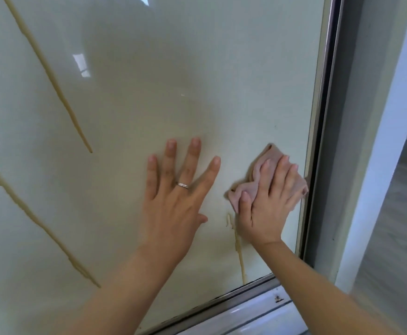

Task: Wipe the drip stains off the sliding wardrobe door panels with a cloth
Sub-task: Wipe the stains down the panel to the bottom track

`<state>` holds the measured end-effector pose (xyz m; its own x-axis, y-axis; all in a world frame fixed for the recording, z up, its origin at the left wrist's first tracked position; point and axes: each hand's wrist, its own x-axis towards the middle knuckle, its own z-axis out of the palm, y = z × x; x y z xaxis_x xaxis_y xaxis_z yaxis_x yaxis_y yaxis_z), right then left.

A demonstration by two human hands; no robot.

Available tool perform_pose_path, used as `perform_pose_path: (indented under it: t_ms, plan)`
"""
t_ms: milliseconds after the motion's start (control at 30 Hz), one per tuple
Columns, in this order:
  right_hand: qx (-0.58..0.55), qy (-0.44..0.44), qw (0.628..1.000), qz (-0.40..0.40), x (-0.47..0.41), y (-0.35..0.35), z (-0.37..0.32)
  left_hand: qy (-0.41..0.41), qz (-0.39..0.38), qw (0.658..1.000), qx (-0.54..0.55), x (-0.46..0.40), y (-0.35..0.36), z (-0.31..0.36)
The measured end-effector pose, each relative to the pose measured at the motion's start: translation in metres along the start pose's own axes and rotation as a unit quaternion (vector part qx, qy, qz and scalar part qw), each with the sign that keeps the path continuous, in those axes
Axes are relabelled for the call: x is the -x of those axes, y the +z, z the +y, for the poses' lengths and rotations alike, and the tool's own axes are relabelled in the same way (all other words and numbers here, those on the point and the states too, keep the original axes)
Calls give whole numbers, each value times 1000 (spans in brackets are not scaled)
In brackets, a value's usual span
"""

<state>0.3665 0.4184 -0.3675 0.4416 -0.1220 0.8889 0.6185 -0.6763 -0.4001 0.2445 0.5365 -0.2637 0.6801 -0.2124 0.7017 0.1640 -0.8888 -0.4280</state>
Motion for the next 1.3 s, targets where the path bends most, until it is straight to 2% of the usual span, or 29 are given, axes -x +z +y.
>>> perform_pose_path:
  t_ms: [133, 267, 367, 433, 567, 633, 800, 1000, 1067, 1167, 1233, 1300]
  plan:
    - [10, 63, 996, -61, 76, -1, 26, 3, -2, 1000, -7, 3, 2, -2]
    - [-22, 92, 995, -26, 46, 1, 9, 15, 7, 1000, -5, 3, 3, -1]
    - [-12, 64, 998, 1, 36, 9, 11, 22, 22, 999, -10, 2, 3, -2]
    - [-13, 68, 997, -21, 67, 13, 22, 28, 20, 999, -18, 2, 4, -1]
    - [-54, 141, 985, -81, 134, 5, 33, 28, 20, 999, -18, 2, 4, -1]
    - [-77, 160, 980, -88, 122, 3, 25, 30, 19, 999, -11, 2, 3, -1]
    - [-60, 155, 985, -42, 93, 14, 14, 28, 16, 999, -1, 3, 3, -2]
    - [-94, 218, 966, -98, 144, 13, 21, 32, 15, 999, 6, 2, 2, -3]
    - [-119, 202, 966, -106, 132, 7, 16, 29, 16, 999, 3, 3, 2, -3]
    - [-84, 131, 982, -110, 125, 7, 23, 33, 11, 999, -1, 2, 2, -4]
    - [-78, 166, 976, -117, 141, 12, 31, 34, 9, 999, -4, 2, 2, -4]
    - [-119, 252, 953, -122, 159, 11, 32, 34, 9, 999, -1, 2, 2, -4]
